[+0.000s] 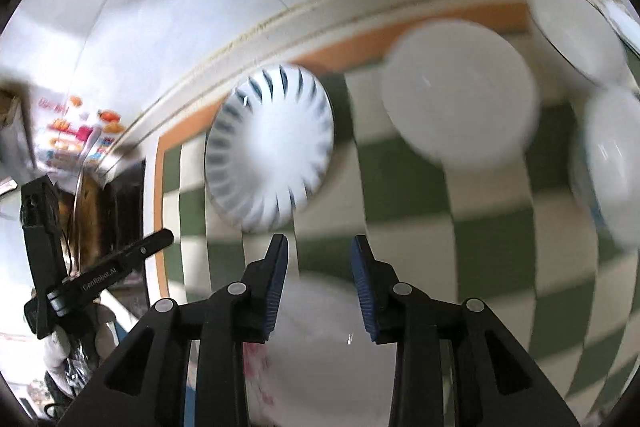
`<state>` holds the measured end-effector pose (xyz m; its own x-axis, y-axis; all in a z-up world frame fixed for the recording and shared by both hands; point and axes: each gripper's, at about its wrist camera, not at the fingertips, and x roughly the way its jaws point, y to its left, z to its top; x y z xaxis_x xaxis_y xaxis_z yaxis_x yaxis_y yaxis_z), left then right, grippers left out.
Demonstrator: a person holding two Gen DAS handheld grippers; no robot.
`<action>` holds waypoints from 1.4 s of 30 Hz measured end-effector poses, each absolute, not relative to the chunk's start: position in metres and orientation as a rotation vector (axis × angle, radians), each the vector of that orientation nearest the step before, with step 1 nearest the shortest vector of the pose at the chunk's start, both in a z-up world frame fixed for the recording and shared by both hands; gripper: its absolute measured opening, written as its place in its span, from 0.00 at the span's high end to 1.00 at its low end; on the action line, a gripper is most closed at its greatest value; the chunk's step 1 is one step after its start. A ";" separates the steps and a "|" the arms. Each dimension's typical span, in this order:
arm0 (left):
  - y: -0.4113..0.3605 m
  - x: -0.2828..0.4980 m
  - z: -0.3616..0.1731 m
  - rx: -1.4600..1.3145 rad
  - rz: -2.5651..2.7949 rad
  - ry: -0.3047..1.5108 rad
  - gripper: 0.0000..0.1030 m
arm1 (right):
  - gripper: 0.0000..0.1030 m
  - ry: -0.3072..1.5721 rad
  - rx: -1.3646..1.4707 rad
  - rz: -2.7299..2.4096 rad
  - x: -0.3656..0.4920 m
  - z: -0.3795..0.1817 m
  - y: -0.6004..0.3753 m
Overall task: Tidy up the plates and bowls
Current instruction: 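Move both tools to the blue-striped plate and grasp its rim, then carry the blue-striped plate and lower it onto the plate stack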
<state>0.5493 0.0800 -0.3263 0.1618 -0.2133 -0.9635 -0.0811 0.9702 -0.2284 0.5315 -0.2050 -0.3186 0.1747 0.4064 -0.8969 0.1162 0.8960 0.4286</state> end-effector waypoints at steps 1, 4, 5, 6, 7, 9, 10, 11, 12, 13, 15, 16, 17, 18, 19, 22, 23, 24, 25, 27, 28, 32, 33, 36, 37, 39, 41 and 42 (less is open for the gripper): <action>0.082 0.563 -0.335 -0.257 -0.095 1.425 0.75 | 0.65 1.399 0.443 0.204 0.547 -0.324 -0.201; 0.083 0.587 -0.358 -0.258 -0.093 1.471 0.75 | 0.65 1.418 0.408 0.172 0.590 -0.337 -0.189; 0.082 0.591 -0.362 -0.260 -0.095 1.482 0.75 | 0.65 1.426 0.400 0.172 0.602 -0.341 -0.187; 0.082 0.596 -0.369 -0.266 -0.099 1.494 0.75 | 0.65 1.438 0.377 0.170 0.615 -0.344 -0.183; 0.082 0.600 -0.374 -0.265 -0.100 1.506 0.75 | 0.65 1.446 0.354 0.166 0.627 -0.348 -0.181; 0.080 0.605 -0.382 -0.271 -0.103 1.522 0.75 | 0.65 1.462 0.312 0.156 0.646 -0.354 -0.178; 0.079 0.606 -0.385 -0.275 -0.110 1.529 0.76 | 0.65 1.476 0.297 0.158 0.655 -0.358 -0.175; 0.078 0.607 -0.387 -0.277 -0.112 1.531 0.76 | 0.65 1.486 0.286 0.157 0.661 -0.362 -0.175; 0.076 0.608 -0.388 -0.276 -0.114 1.529 0.76 | 0.65 1.502 0.274 0.158 0.669 -0.367 -0.173; 0.075 0.608 -0.389 -0.276 -0.117 1.526 0.76 | 0.65 1.521 0.267 0.166 0.674 -0.372 -0.171; 0.073 0.606 -0.389 -0.275 -0.131 1.517 0.81 | 0.65 1.548 0.241 0.162 0.681 -0.382 -0.168; 0.072 0.606 -0.389 -0.278 -0.142 1.510 0.84 | 0.69 1.561 0.227 0.161 0.682 -0.386 -0.167; 0.069 0.608 -0.390 -0.276 -0.144 1.505 0.86 | 0.73 1.557 0.205 0.160 0.685 -0.388 -0.165; 0.067 0.607 -0.389 -0.266 -0.142 1.497 0.87 | 0.75 1.553 0.191 0.156 0.685 -0.391 -0.164; 0.065 0.607 -0.388 -0.250 -0.136 1.488 0.87 | 0.87 1.551 0.188 0.164 0.685 -0.392 -0.162; 0.063 0.606 -0.389 -0.251 -0.134 1.482 0.87 | 0.88 1.538 0.155 0.190 0.683 -0.391 -0.158; 0.062 0.605 -0.388 -0.244 -0.132 1.480 0.87 | 0.88 1.534 0.138 0.192 0.682 -0.390 -0.156; 0.062 0.604 -0.388 -0.237 -0.129 1.479 0.87 | 0.88 1.531 0.129 0.195 0.679 -0.389 -0.158; 0.062 0.602 -0.387 -0.231 -0.125 1.475 0.88 | 0.88 1.530 0.126 0.199 0.677 -0.389 -0.157; 0.057 0.599 -0.383 -0.219 -0.123 1.468 0.88 | 0.88 1.529 0.125 0.207 0.674 -0.389 -0.157; 0.054 0.598 -0.380 -0.215 -0.122 1.463 0.88 | 0.88 1.526 0.130 0.209 0.672 -0.388 -0.157; 0.045 0.590 -0.368 -0.202 -0.128 1.461 0.88 | 0.88 1.504 0.148 0.227 0.659 -0.376 -0.158; 0.043 0.585 -0.363 -0.198 -0.132 1.459 0.88 | 0.88 1.501 0.161 0.232 0.654 -0.371 -0.160; 0.030 0.581 -0.353 -0.186 -0.139 1.450 0.88 | 0.88 1.484 0.172 0.248 0.644 -0.355 -0.167; 0.029 0.577 -0.349 -0.181 -0.142 1.446 0.88 | 0.88 1.479 0.178 0.252 0.639 -0.350 -0.169; 0.025 0.569 -0.339 -0.184 -0.155 1.444 0.88 | 0.88 1.468 0.182 0.254 0.629 -0.339 -0.171; 0.020 0.559 -0.328 -0.189 -0.166 1.437 0.88 | 0.88 1.460 0.186 0.256 0.617 -0.327 -0.177; 0.017 0.554 -0.322 -0.186 -0.169 1.429 0.88 | 0.88 1.456 0.187 0.257 0.613 -0.322 -0.176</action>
<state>0.5540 0.0168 -0.3217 0.1337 -0.2273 -0.9646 0.0045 0.9735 -0.2288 0.6127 -0.1762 -0.3221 0.0951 0.2847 -0.9539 -0.0594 0.9581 0.2800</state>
